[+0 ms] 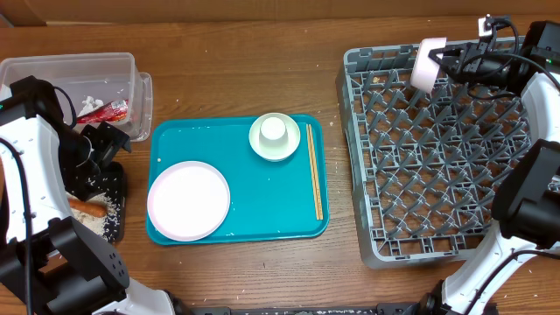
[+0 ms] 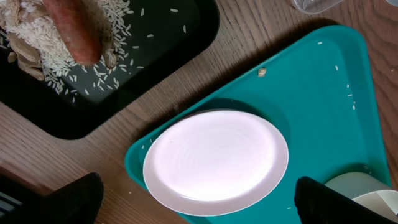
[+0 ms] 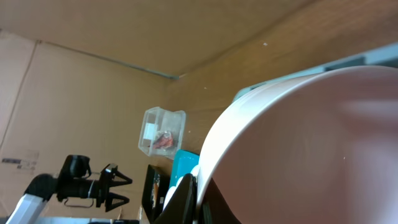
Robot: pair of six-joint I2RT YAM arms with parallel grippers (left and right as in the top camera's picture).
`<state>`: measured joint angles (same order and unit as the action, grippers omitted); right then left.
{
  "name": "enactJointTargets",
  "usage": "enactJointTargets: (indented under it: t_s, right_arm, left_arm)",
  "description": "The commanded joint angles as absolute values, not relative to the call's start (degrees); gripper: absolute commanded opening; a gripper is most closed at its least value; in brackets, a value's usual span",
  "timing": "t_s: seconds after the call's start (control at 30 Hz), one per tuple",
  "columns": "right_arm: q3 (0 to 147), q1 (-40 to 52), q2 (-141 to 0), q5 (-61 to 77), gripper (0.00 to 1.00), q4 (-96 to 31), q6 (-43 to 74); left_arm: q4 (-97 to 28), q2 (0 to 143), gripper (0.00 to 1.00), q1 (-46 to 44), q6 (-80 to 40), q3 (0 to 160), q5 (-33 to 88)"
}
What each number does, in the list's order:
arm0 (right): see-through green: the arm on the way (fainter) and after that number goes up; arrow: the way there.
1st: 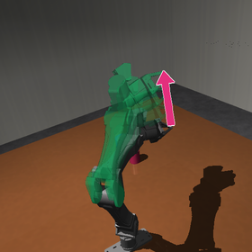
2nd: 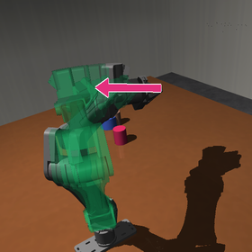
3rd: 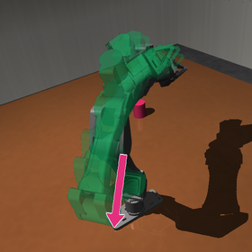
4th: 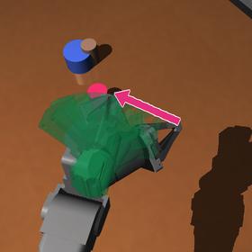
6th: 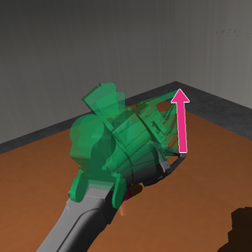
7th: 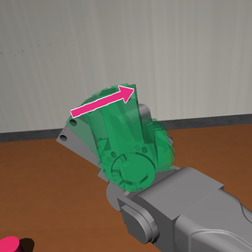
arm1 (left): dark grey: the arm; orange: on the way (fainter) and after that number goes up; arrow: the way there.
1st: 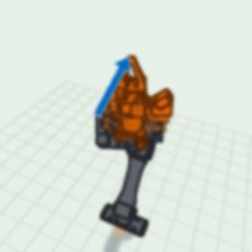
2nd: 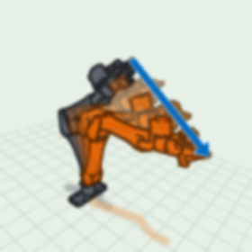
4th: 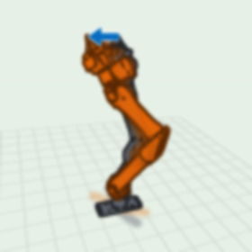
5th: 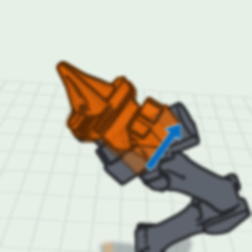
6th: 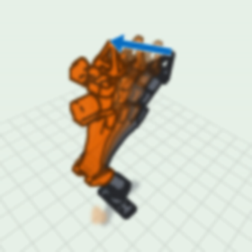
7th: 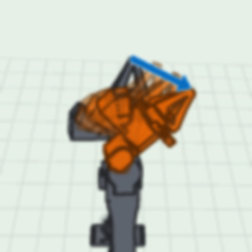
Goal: Sort waste into correct bins and load items into the dishwasher
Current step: 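Lift the pink bowl and carry it right into the dish rack, then lower the pink bowl into the rack and open the right gripper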
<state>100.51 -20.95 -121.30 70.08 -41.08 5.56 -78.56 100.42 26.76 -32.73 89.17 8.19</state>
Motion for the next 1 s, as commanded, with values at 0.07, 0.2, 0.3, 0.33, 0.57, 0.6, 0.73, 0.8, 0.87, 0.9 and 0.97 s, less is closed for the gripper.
enactJointTargets:
  t_s: [0.07,0.2,0.3,0.33,0.57,0.6,0.73,0.8,0.87,0.9,0.97]
  right_arm:
    - [100.71,-21.15,-120.99,64.79,0.04,-42.13,5.1]
    - [100.57,-21.26,-121.01,62.98,0.04,-42.59,5.1]
    - [100.51,-21.34,-121.01,62.94,0.04,-42.74,5.1]
    - [100.51,-21.39,-121.01,62.92,0.04,-42.72,5.1]
    - [100.51,-23.7,-120.99,58.5,0.04,-44.64,9.21]
    - [100.51,-24.21,-120.99,58.48,0.05,-45.17,9.21]
    - [100.9,-26.28,-120.99,56.47,0.07,-47.24,9.23]
    - [101.84,-27.35,-120.88,54.35,0.08,-49.12,9.23]
    - [103.61,-28.4,-120.68,51.66,0.11,-52.12,9.19]
    - [104.75,-28.82,-120.55,50.0,0.11,-53.93,9.19]
    - [107.44,-29.58,-120.11,46.24,0.13,-57.76,9.19]
  left_arm:
    - [-78.56,100.51,1.0,26.98,-33.43,88.97,8.43]
    - [-78.56,100.51,1.0,26.98,-33.43,88.97,8.43]
    - [-78.56,100.51,1.0,26.98,-33.45,88.97,8.45]
    - [-78.56,100.51,1.0,26.98,-33.43,88.97,8.43]
    - [-78.56,100.51,1.0,26.98,-33.43,88.97,8.43]
    - [-78.56,100.51,1.0,26.98,-33.43,88.97,8.43]
    - [-78.54,100.51,1.0,26.98,-33.43,88.97,8.43]
    - [-78.56,100.51,1.0,26.98,-33.43,88.97,8.43]
    - [-78.56,100.51,1.0,26.98,-33.45,88.97,8.43]
    - [-78.56,100.51,1.0,26.98,-33.45,88.97,8.43]
    - [-78.56,100.51,1.0,26.98,-33.43,88.97,8.43]
